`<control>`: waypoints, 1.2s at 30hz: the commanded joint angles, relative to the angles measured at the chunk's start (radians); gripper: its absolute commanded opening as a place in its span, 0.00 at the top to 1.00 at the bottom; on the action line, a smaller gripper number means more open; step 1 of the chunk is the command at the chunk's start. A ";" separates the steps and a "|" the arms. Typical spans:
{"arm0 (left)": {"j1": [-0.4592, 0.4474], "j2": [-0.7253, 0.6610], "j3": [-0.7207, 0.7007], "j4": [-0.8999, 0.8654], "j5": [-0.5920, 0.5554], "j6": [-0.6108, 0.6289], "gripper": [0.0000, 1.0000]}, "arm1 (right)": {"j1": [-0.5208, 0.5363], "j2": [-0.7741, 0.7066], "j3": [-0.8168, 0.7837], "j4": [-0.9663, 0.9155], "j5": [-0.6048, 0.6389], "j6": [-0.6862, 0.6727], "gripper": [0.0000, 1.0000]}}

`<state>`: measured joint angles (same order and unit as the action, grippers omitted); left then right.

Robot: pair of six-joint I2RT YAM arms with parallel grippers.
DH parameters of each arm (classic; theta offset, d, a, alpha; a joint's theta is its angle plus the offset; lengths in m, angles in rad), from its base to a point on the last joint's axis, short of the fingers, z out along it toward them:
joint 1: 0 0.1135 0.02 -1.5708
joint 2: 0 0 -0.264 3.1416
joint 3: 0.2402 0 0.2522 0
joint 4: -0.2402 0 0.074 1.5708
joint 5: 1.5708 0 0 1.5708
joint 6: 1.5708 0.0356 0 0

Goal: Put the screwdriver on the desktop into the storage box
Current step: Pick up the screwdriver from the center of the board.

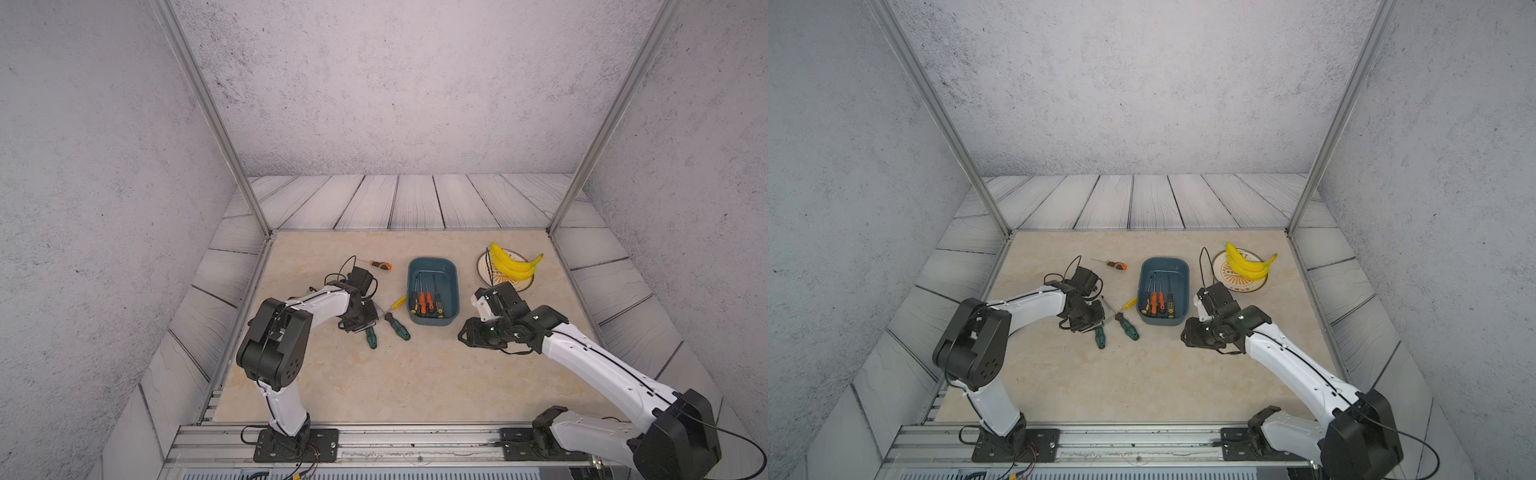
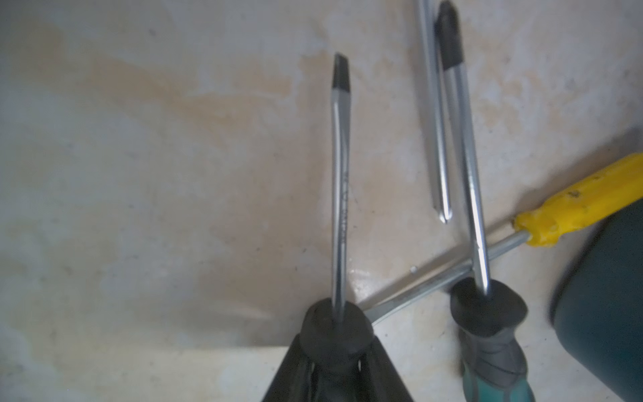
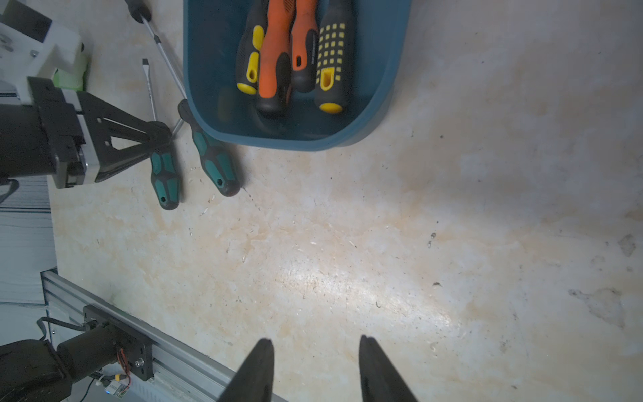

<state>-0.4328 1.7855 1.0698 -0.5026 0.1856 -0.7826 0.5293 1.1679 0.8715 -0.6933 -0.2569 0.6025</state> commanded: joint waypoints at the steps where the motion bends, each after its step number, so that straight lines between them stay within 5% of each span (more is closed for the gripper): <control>1: 0.009 0.006 0.005 -0.018 -0.010 0.013 0.80 | 0.005 0.007 -0.008 0.004 0.003 0.010 0.55; 11: 0.016 -0.090 -0.015 -0.047 -0.010 0.015 1.00 | 0.005 0.001 -0.002 0.005 0.001 0.012 0.55; 28: -0.015 -0.481 -0.102 0.027 0.118 -0.087 1.00 | 0.028 -0.042 0.043 0.152 -0.137 0.006 0.51; 36: -0.108 -0.598 -0.134 0.144 0.142 -0.173 1.00 | 0.046 0.008 0.053 0.370 -0.329 0.075 0.48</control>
<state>-0.5163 1.2140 0.9485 -0.4320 0.3073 -0.9115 0.5663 1.1530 0.8974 -0.4339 -0.4881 0.6418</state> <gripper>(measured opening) 0.235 0.524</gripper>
